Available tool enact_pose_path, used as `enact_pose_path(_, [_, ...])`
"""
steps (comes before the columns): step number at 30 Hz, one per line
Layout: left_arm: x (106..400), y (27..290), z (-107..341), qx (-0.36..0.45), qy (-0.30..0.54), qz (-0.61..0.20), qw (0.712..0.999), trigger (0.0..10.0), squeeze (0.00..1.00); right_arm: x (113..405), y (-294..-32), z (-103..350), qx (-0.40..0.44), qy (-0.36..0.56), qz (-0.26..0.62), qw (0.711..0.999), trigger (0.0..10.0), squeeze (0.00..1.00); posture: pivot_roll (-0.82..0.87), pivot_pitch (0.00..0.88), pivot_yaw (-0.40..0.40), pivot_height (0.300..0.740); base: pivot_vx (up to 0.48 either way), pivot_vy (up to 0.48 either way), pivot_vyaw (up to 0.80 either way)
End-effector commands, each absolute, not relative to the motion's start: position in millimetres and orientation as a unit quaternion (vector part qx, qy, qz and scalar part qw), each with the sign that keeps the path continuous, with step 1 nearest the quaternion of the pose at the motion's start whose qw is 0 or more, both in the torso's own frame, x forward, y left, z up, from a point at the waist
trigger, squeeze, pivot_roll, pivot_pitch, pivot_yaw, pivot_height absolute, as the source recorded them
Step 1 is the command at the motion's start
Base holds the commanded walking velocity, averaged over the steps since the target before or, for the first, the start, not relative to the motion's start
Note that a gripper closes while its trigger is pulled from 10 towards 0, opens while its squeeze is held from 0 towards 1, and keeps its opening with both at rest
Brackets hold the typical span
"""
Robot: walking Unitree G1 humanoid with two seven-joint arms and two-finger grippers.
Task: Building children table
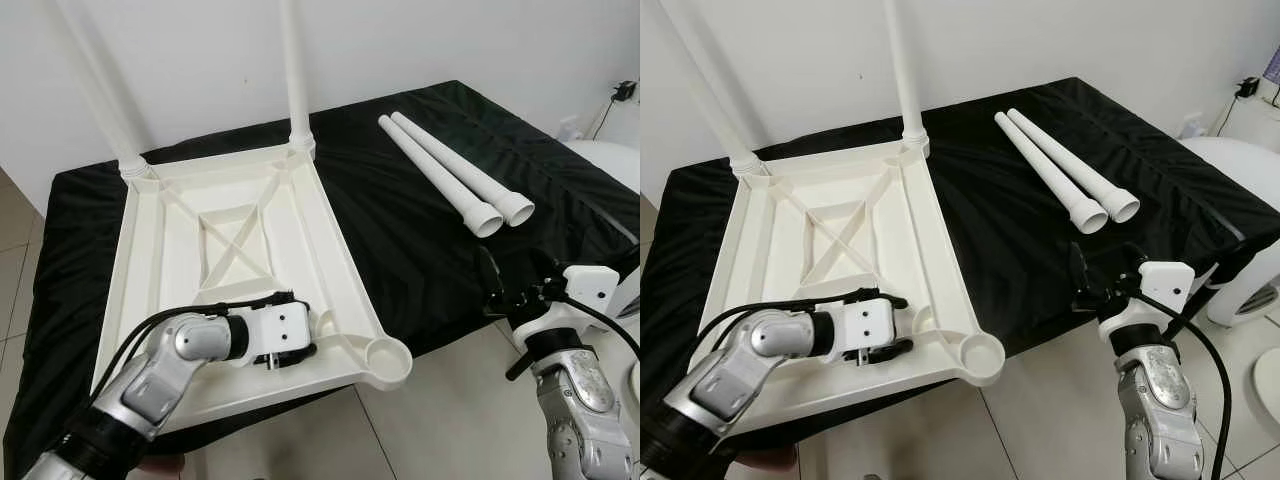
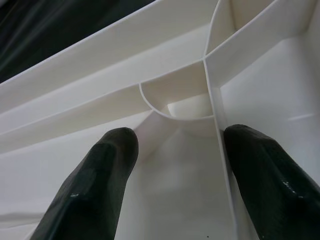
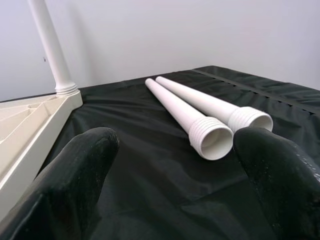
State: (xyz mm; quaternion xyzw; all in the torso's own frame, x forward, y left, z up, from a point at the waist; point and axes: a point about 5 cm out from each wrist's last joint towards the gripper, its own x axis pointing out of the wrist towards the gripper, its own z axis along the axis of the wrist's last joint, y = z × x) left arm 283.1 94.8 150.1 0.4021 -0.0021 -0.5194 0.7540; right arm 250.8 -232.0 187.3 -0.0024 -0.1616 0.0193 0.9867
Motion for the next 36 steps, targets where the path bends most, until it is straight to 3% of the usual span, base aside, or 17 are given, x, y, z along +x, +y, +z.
enact_pose_path(1, [296.4,103.1,156.6,0.404,-0.021,-0.442,0.8,10.0,0.0,249.3,-230.7,186.9,0.005,-0.16,0.019,0.987,10.0,0.0,-0.18,0.109,0.111,0.74,0.0,0.0,0.0])
enact_pose_path(5, [309.3,106.2,161.0,0.411,-0.027,-0.4,0.819,10.0,0.0,251.5,-227.9,187.0,0.01,-0.162,0.02,0.987,10.0,0.0,-0.17,0.105,0.108,0.74,0.0,0.0,0.0])
enact_pose_path(30, [345.4,120.5,183.3,0.421,-0.051,-0.278,0.862,10.0,0.0,255.1,-219.5,187.9,0.02,-0.164,0.028,0.986,10.0,0.0,-0.17,0.093,0.099,0.74,0.0,0.0,0.0])
enact_pose_path(36, [338.3,119.3,185.6,0.403,-0.049,-0.293,0.866,10.0,0.0,256.3,-217.2,187.5,0.02,-0.162,0.038,0.986,10.0,0.0,-0.16,0.09,0.094,0.74,0.0,0.0,0.0])
